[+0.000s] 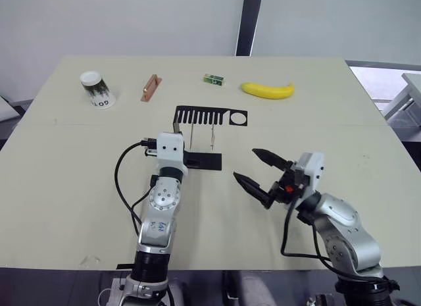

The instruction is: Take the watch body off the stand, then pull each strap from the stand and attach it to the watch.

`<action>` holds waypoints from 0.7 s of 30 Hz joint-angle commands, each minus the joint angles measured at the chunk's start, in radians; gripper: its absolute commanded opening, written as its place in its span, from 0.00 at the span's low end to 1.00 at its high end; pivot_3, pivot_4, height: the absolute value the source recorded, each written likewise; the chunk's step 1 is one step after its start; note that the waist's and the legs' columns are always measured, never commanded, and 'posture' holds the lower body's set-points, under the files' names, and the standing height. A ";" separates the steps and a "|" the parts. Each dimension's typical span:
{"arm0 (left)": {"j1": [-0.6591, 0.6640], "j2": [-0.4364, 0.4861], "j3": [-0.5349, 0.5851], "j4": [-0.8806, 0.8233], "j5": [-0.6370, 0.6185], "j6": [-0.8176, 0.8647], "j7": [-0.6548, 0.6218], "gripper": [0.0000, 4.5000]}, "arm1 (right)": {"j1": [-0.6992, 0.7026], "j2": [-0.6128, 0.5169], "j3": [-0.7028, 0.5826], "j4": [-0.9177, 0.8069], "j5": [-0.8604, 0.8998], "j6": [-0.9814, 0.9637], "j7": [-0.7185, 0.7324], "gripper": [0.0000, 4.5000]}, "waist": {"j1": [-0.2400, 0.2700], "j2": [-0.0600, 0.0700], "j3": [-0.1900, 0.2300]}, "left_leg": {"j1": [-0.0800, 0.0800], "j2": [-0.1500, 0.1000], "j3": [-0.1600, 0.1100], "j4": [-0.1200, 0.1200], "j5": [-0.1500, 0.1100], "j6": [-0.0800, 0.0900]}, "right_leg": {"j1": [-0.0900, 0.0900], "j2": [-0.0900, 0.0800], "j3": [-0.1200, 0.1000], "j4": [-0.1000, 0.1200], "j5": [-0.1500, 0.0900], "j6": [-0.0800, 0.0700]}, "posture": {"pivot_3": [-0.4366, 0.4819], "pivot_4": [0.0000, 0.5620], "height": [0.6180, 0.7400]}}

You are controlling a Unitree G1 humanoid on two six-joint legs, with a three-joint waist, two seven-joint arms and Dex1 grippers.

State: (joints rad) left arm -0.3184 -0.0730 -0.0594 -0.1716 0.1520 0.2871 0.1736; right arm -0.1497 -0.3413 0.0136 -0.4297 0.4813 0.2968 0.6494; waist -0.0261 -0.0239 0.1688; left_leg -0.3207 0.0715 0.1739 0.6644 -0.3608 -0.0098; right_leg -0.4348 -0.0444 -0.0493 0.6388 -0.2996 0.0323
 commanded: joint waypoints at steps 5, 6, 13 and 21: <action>-0.030 -0.017 -0.016 0.005 0.008 -0.036 0.009 0.01 | -0.139 0.118 0.106 -0.008 -0.164 0.142 -0.281 1.00 | 0.001 0.000 0.000 | -0.005 -0.001 0.001 0.002 0.000 0.000 | -0.007 -0.001 0.001 0.005 0.000 0.000 | 0.48 0.27 1.00; -0.030 -0.020 -0.014 0.006 0.005 -0.036 0.010 0.01 | -0.151 0.135 0.116 -0.003 -0.175 0.146 -0.297 1.00 | 0.001 0.000 0.000 | -0.007 -0.001 0.001 0.002 0.001 0.000 | -0.009 -0.001 0.001 0.005 0.000 0.000 | 0.48 0.27 1.00; -0.016 -0.022 -0.015 -0.001 0.000 -0.029 0.004 0.01 | -0.240 0.261 0.149 0.089 -0.241 0.126 -0.389 1.00 | 0.000 0.000 0.000 | -0.010 -0.001 0.000 0.003 0.001 0.001 | -0.011 -0.001 0.000 0.005 0.000 0.000 | 0.48 0.27 1.00; 0.003 -0.023 -0.036 -0.028 -0.001 -0.015 -0.014 0.01 | -0.270 0.302 0.148 0.140 -0.275 0.117 -0.409 1.00 | 0.000 0.000 0.000 | -0.010 -0.001 0.000 0.003 0.001 0.001 | -0.011 -0.001 0.000 0.005 0.000 0.000 | 0.48 0.27 1.00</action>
State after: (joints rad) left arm -0.3267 -0.0808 -0.0655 -0.1579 0.1524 0.2723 0.1711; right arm -0.4027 -0.0543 0.1663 -0.2688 0.2078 0.4370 0.2529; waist -0.0265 -0.0243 0.1684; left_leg -0.3309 0.0708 0.1740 0.6677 -0.3595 -0.0090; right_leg -0.4456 -0.0457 -0.0498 0.6438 -0.2996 0.0323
